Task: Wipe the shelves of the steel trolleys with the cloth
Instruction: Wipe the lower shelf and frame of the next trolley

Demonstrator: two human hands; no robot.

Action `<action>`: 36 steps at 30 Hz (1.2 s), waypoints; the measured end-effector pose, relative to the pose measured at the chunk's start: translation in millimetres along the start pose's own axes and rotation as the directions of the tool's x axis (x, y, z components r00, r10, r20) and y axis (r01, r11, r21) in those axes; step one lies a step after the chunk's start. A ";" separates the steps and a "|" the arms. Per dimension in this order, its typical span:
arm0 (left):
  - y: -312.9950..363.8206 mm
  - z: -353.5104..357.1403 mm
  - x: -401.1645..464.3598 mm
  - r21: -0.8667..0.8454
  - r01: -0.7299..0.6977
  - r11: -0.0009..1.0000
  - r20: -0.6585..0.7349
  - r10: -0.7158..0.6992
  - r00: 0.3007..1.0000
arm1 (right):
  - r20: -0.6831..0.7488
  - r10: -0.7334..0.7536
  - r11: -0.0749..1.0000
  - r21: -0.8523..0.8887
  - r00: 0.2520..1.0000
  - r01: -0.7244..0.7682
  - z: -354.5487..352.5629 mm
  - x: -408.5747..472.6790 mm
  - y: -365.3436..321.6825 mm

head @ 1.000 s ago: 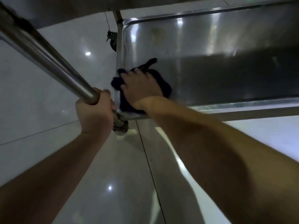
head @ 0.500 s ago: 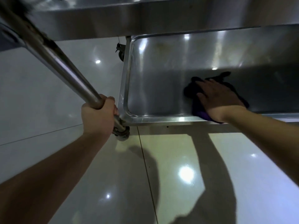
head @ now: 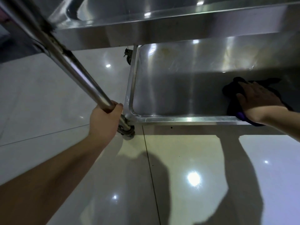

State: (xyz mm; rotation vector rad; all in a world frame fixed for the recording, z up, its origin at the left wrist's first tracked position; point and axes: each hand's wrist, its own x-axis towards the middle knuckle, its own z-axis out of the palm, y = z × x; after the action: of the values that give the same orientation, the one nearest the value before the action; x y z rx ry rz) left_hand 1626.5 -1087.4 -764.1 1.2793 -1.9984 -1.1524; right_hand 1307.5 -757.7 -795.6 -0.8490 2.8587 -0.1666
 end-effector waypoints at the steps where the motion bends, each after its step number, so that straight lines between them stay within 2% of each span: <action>1: -4.5 -4.0 -2.7 0.093 0.006 0.996 0.031 -0.009 0.999 | 0.000 0.003 1.000 0.000 1.000 -0.003 -0.1 -0.1 0.5; 4: -24.9 -15.9 -17.7 0.362 0.147 0.920 0.131 -0.207 0.970 | -0.017 0.000 1.000 0.003 1.000 0.000 3.0 -0.6 2.8; 5: -30.1 -16.9 -25.8 0.455 0.138 0.879 0.202 -0.254 0.946 | -0.028 0.002 1.000 0.012 1.000 -0.002 3.9 -0.5 3.6; 8: -28.6 -4.0 -49.5 0.597 -0.041 0.801 0.432 -0.277 0.858 | -0.031 0.014 1.000 0.017 0.999 -0.013 6.2 0.0 5.7; 12: 13.7 40.0 -66.2 0.499 -0.242 0.832 0.591 -0.122 0.798 | -0.025 0.006 1.000 0.021 1.000 -0.005 6.7 1.1 8.9; 16: 51.1 88.1 -78.7 0.498 -0.414 0.762 0.629 0.011 0.778 | -0.016 -0.005 1.000 0.030 1.000 0.005 7.2 0.8 10.7; 19: 69.2 120.0 -92.6 0.401 -0.553 0.731 0.662 0.186 0.726 | -0.002 -0.016 0.999 0.029 1.000 0.016 8.7 2.9 13.3; 21: 77.5 138.6 -96.6 0.361 -0.665 0.654 0.665 0.320 0.675 | -0.006 -0.015 0.999 0.034 1.000 0.015 10.5 3.9 14.2; 23: 85.4 158.7 -96.1 0.403 -0.717 0.569 0.661 0.362 0.658 | -0.011 -0.012 0.999 0.034 1.000 0.012 12.1 4.5 14.9; 25: 91.6 180.8 -92.7 0.459 -0.726 0.512 0.639 0.377 0.671 | -0.014 -0.011 0.999 0.042 1.000 0.011 12.6 5.1 15.9; 29: 99.7 217.6 -83.1 0.500 -0.677 0.540 0.574 0.379 0.726 | -0.019 -0.007 0.998 0.060 1.000 0.008 13.7 5.4 15.6; 33: 105.9 243.0 -76.9 0.493 -0.663 0.563 0.578 0.358 0.734 | -0.015 -0.014 0.998 0.067 1.000 0.015 14.0 6.8 16.5; 36: 108.5 257.7 -76.2 0.524 -0.662 0.537 0.567 0.360 0.741 | -0.008 -0.033 0.997 0.073 0.999 0.033 13.4 7.8 19.7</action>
State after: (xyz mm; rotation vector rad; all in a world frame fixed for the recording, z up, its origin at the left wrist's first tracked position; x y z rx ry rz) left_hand 1411.1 -897.4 -802.3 0.5930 -3.0364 -0.3230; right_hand 1293.0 -746.4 -812.7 -0.8830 2.8262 -0.2772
